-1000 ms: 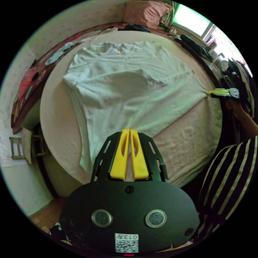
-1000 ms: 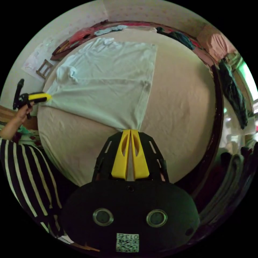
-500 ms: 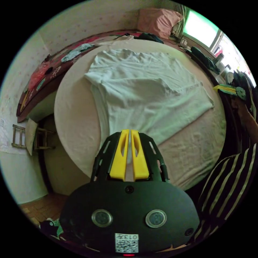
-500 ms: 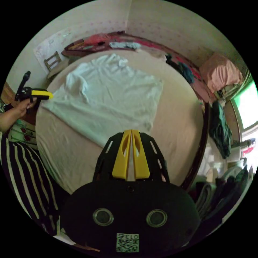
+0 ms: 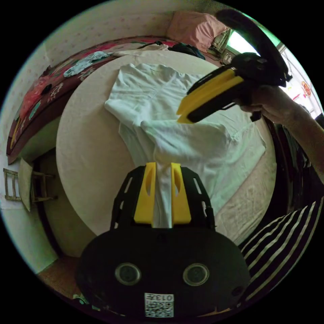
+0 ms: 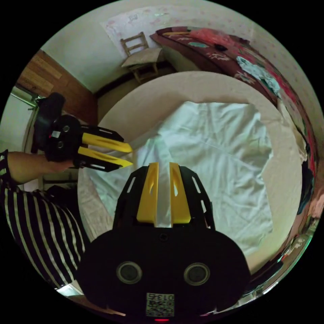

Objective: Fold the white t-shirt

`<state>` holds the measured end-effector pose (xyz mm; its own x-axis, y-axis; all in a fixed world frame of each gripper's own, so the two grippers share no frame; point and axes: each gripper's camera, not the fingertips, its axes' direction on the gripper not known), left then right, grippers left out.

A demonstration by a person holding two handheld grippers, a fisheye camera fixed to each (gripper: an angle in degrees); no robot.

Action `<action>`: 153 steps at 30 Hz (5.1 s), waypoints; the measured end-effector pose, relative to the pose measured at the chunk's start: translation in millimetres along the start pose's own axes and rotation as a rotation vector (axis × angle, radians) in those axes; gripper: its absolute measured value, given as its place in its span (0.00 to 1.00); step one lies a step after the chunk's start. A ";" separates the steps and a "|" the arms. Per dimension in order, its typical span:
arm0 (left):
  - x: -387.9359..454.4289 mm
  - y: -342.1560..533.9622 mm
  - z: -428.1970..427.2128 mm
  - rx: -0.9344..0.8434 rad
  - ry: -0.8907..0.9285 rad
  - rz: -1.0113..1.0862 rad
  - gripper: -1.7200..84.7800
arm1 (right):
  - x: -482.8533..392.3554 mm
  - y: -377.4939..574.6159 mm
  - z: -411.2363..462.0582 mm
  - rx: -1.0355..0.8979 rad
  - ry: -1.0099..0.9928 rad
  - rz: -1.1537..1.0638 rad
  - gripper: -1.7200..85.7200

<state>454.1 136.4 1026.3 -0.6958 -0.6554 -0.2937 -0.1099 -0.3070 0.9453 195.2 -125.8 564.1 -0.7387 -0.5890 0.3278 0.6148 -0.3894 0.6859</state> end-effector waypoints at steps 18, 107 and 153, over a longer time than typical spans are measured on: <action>85.9 56.6 -30.9 0.142 -0.197 0.371 0.02 | -65.3 49.0 -30.1 0.252 0.245 -0.025 0.04; 73.9 15.3 60.1 -0.039 -0.069 0.283 0.17 | 81.9 161.1 96.9 0.142 0.131 0.493 0.04; 5.9 -1.2 -10.2 0.044 -0.374 0.144 0.04 | 24.9 241.6 66.8 0.299 0.204 0.425 0.02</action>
<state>457.4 125.8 1022.0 -0.9156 -0.3909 -0.0938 -0.0171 -0.1954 0.9806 307.0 -187.2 781.3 -0.3558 -0.7872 0.5037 0.7196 0.1131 0.6851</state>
